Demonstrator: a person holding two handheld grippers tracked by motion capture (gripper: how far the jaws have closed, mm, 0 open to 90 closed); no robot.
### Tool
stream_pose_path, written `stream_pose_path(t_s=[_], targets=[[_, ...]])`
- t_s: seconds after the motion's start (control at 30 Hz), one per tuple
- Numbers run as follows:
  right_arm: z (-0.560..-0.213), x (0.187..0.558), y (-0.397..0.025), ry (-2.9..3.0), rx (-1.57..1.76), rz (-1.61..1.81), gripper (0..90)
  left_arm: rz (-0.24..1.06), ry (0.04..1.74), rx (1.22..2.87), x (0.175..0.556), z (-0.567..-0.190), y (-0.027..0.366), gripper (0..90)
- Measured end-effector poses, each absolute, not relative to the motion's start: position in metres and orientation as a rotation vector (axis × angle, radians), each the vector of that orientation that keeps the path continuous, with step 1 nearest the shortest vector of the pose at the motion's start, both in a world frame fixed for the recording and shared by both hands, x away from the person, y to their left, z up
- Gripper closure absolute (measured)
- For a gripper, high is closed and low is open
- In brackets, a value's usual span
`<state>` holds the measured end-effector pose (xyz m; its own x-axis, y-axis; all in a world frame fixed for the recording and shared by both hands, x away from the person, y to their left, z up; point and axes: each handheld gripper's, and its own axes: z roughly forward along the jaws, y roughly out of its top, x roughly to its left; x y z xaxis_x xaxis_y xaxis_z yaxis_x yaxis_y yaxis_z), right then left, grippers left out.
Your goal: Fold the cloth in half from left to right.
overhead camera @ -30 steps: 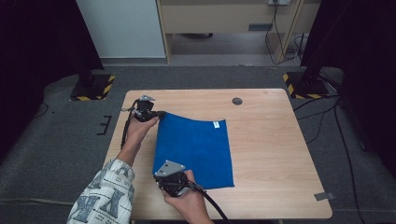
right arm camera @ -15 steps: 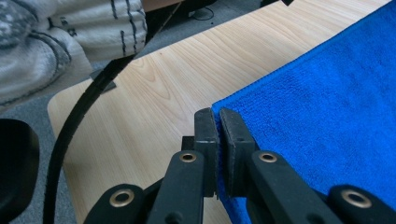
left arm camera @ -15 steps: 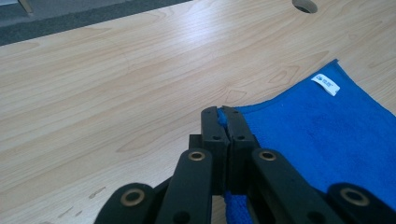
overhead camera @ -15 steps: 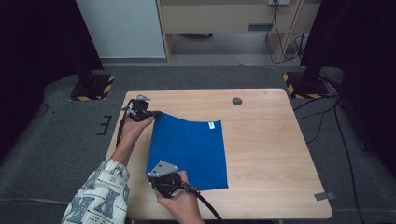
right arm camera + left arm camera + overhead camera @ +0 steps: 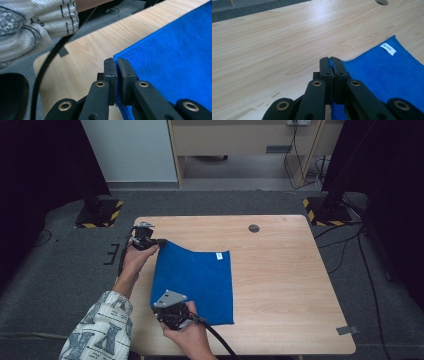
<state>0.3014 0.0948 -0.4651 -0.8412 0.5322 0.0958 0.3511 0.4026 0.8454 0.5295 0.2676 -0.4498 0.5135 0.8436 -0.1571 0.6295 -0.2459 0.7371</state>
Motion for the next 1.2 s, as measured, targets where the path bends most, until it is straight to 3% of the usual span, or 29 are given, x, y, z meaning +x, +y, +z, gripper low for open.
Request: stream_pose_path(t_s=[0.3, 0.57, 1.2], targets=[[-0.484, 0.304, 0.031, 2.454, 0.839, 1.297, 86.4, 0.308, 1.180, 1.986, 0.543, -0.463, 0.210, 88.6], [-0.486, 0.302, 0.000, 2.420, 0.892, 1.302, 86.4, 0.278, 1.132, 2.028, 0.548, -0.469, 0.160, 88.4], [-0.483, 0.295, -0.038, 2.392, 0.921, 1.267, 86.2, 0.272, 1.087, 2.083, 0.549, -0.472, 0.121, 88.0]])
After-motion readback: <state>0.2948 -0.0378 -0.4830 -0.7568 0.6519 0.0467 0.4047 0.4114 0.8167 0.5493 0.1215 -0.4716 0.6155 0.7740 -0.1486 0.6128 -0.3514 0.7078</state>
